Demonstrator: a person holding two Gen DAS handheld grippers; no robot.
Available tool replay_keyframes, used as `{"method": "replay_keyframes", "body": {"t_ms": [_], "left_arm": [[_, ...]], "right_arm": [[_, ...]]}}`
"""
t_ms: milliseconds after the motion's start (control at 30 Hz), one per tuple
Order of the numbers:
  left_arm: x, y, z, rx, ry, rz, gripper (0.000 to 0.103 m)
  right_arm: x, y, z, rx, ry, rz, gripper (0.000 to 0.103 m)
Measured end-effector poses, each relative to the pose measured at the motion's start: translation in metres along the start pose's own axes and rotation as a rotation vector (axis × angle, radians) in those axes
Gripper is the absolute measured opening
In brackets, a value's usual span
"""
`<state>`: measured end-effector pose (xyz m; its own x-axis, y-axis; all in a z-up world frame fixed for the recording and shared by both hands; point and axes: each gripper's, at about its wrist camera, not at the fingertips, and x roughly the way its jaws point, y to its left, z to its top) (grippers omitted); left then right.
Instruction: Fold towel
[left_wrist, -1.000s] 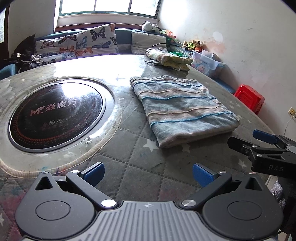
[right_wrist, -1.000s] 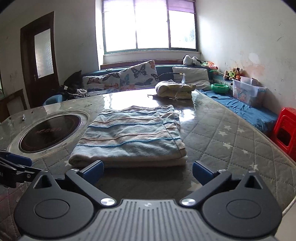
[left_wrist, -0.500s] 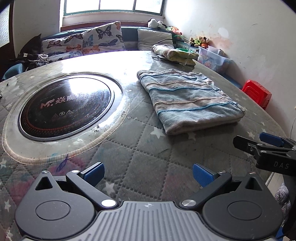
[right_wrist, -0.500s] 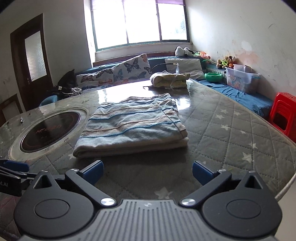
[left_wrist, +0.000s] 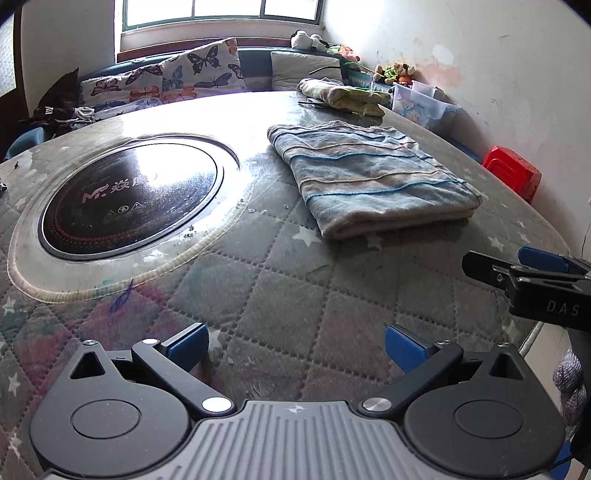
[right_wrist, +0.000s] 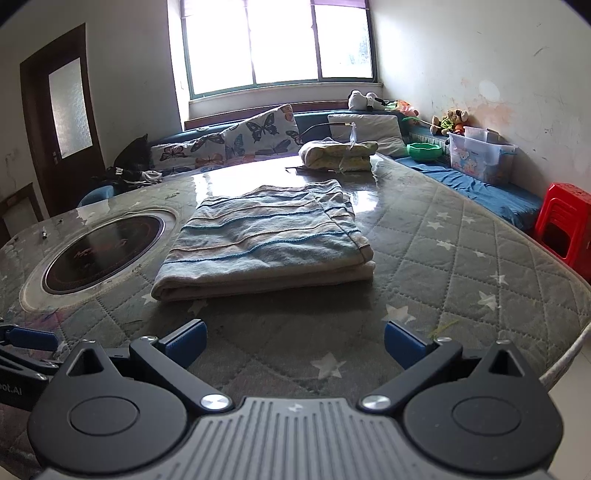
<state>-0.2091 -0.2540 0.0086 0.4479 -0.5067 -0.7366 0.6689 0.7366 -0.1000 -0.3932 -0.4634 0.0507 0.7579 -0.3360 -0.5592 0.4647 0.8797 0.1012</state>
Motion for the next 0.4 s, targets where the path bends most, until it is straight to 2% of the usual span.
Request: {"method": "replay_keyframes", "body": {"t_ms": [400], "left_arm": [[-0.0059,-0.005,-0.0012,0.015,-0.016,0.003,0.103]], "right_arm": [[-0.0056,0.0015,-0.0029,0.005,-0.004,0.003,0.103]]}}
